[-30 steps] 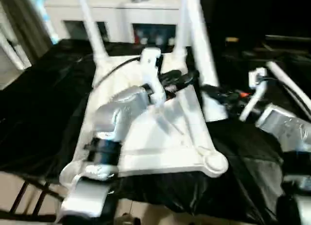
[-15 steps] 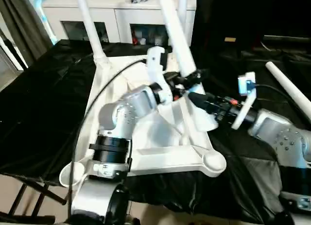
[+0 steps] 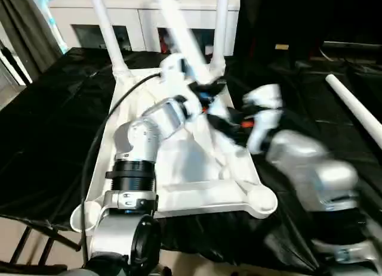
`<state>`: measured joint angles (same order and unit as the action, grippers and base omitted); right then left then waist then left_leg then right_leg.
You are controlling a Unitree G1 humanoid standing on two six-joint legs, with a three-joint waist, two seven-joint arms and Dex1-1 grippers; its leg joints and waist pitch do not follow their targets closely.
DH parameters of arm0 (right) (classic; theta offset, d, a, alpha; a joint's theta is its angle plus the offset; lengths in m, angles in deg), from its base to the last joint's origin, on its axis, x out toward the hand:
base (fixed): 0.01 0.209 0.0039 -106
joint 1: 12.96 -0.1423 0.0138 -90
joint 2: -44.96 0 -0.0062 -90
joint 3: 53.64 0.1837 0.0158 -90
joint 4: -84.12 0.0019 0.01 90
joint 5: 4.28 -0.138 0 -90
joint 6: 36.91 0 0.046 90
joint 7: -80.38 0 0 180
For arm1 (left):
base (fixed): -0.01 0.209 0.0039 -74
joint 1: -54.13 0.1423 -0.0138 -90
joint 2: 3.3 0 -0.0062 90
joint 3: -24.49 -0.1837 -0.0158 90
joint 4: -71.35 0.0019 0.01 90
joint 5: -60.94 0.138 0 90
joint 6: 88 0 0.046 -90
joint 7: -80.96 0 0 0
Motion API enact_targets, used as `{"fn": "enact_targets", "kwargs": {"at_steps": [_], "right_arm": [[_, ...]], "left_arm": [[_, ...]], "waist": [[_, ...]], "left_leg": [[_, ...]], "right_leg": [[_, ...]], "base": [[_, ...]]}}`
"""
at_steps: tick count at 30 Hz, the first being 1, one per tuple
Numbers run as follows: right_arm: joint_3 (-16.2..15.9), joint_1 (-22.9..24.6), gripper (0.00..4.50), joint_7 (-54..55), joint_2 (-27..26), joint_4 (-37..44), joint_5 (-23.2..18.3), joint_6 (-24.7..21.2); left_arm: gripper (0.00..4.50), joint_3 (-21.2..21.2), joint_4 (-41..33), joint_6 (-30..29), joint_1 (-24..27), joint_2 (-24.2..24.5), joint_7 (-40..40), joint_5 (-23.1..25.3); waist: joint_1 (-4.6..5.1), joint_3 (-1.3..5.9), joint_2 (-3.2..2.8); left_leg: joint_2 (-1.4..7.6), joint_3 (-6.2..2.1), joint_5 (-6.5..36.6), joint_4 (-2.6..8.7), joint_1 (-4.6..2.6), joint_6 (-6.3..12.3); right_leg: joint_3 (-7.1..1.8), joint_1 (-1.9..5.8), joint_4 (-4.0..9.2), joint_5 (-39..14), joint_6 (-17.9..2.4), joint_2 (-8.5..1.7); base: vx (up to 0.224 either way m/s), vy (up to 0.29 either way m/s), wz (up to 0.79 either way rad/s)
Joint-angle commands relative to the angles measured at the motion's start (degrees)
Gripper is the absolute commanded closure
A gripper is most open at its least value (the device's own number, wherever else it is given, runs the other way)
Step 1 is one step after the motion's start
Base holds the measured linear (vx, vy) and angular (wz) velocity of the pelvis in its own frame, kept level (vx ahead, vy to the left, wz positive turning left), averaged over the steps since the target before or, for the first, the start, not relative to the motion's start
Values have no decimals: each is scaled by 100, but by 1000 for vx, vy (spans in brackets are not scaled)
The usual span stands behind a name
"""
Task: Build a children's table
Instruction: Pick table leg
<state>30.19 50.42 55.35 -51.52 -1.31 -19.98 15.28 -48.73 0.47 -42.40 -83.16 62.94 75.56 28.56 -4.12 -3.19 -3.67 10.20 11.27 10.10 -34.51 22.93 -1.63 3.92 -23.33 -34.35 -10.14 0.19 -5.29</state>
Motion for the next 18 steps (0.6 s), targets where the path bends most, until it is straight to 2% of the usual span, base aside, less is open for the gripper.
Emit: {"fn": "enact_targets", "kwargs": {"at_steps": [1,6,8,10,11,12,13,15,18], "right_arm": [[-42,-172,264,250,-57,214,162,208],[-182,-206,264,462,-183,202,400,495],[-63,-218,264,244,-236,163,148,568],[6,-220,208,119,-257,159,-8,525],[276,-243,194,-83,-255,147,-368,320],[402,-260,192,-249,-194,135,-574,163],[406,-261,185,-266,-183,133,-583,156],[505,-287,161,-927,266,69,-899,-131],[528,-282,142,-1242,472,39,-1035,-242]], "left_arm": [[229,129,68,104,-287,-638,273,6],[253,-15,-38,313,-244,-651,405,-7],[255,-111,-98,322,-230,-594,166,-41],[256,-156,-131,308,-221,-562,58,-82],[256,-371,-228,256,-177,-393,-306,-105],[256,-474,-285,198,-151,-285,-524,-144],[257,-484,-290,195,-147,-274,-546,-148],[257,-751,-463,39,-59,92,-1272,-355],[257,-836,-517,-49,-33,244,-1565,-471]], "waist": [[12,468,72],[19,463,79],[19,462,80],[25,456,84],[30,459,90],[20,465,82],[18,464,84],[9,471,104],[-7,468,107]], "left_leg": [[231,-143,560,338,-150,283],[223,-140,558,337,-128,364],[226,-138,597,338,-129,376],[224,-137,590,337,-120,394],[219,-133,604,338,-128,437],[226,-135,601,331,-130,460],[233,-138,563,331,-128,490],[222,-134,471,314,-130,520],[224,-122,405,301,-115,572]], "right_leg": [[-211,273,371,-656,-1151,-254],[-214,308,357,-528,-1207,-273],[-216,312,364,-566,-1200,-278],[-216,319,363,-568,-1198,-275],[-218,325,372,-597,-1200,-279],[-218,325,362,-594,-1208,-283],[-218,324,352,-571,-1233,-281],[-214,348,325,-440,-1275,-269],[-225,342,314,-405,-1340,-288]], "base": [[0,0,0],[0,0,0],[0,0,0],[0,0,0],[0,0,0],[0,0,0],[0,0,0],[0,0,0],[0,0,0]]}}
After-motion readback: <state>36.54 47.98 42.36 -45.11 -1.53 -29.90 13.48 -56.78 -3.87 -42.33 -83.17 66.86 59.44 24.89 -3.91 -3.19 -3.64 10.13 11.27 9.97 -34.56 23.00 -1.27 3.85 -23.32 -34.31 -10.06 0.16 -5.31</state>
